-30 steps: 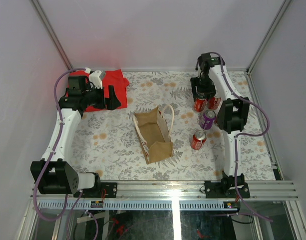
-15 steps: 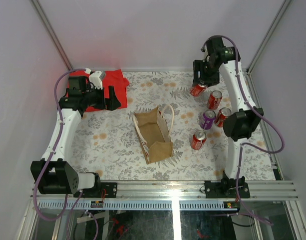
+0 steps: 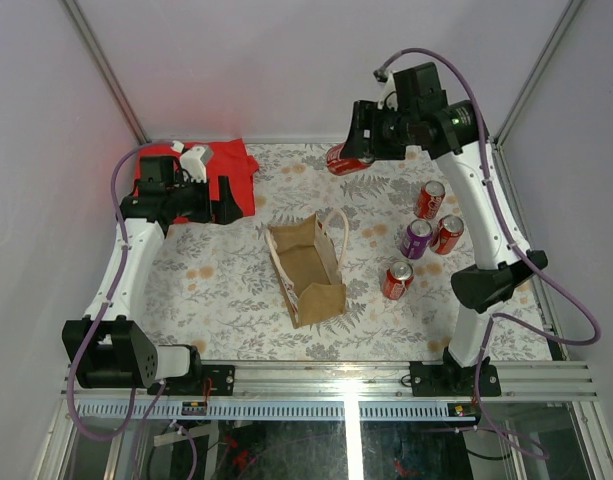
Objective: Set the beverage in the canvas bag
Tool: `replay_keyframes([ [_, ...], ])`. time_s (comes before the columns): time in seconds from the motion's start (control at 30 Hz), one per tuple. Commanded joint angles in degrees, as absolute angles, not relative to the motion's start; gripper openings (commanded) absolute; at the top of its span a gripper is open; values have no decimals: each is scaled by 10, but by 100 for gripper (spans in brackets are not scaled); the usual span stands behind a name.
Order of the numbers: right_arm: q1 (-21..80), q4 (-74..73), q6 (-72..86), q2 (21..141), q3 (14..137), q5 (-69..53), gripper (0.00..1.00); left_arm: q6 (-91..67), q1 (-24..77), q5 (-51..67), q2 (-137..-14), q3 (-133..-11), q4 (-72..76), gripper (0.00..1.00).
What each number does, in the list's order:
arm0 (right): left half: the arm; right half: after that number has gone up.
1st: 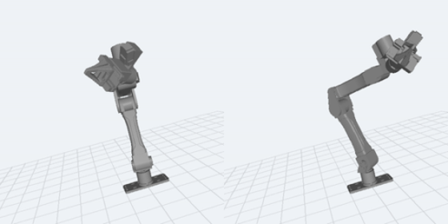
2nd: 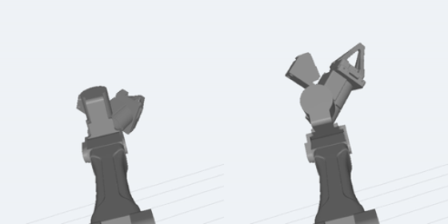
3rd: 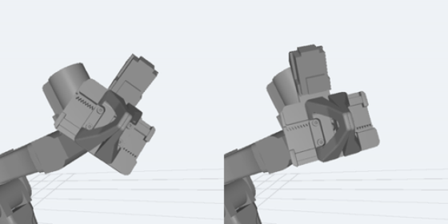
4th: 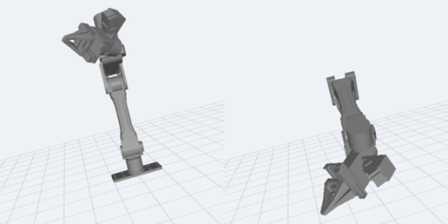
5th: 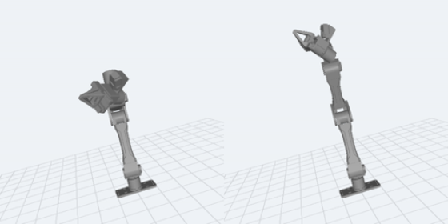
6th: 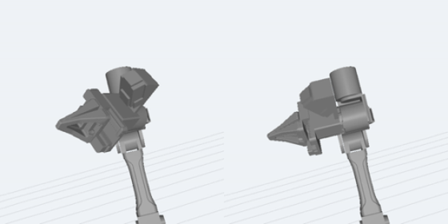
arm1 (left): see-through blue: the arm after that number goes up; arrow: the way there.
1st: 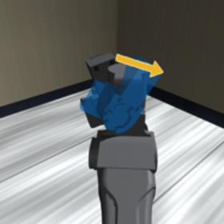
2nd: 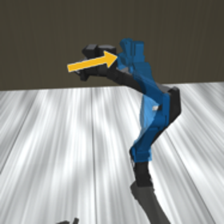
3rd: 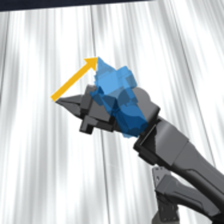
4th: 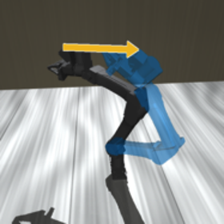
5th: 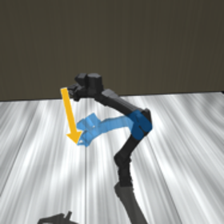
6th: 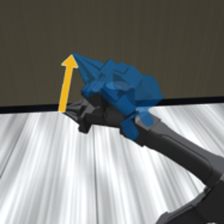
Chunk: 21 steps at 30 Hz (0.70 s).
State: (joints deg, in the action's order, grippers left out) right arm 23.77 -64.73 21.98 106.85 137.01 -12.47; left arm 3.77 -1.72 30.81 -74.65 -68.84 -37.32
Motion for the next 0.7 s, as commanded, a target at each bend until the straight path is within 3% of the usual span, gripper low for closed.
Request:
replay_keyframes([
  [0.0, 280, -618, 235, 1065, 1382, -130, 0, 49, -22, 303, -744, -682, -370, 100],
  [0.3, 362, -686, 204, 1103, 1425, -53, 0, 50, -22, 300, -734, -673, -372, 100],
  [0.47, 400, -648, 205, 1079, 1347, -25, 0, 54, -21, 300, -732, -668, -375, 100],
  [0.67, 419, -657, 191, 1099, 1363, 13, 1, 55, -22, 296, -734, -671, -378, 100],
])
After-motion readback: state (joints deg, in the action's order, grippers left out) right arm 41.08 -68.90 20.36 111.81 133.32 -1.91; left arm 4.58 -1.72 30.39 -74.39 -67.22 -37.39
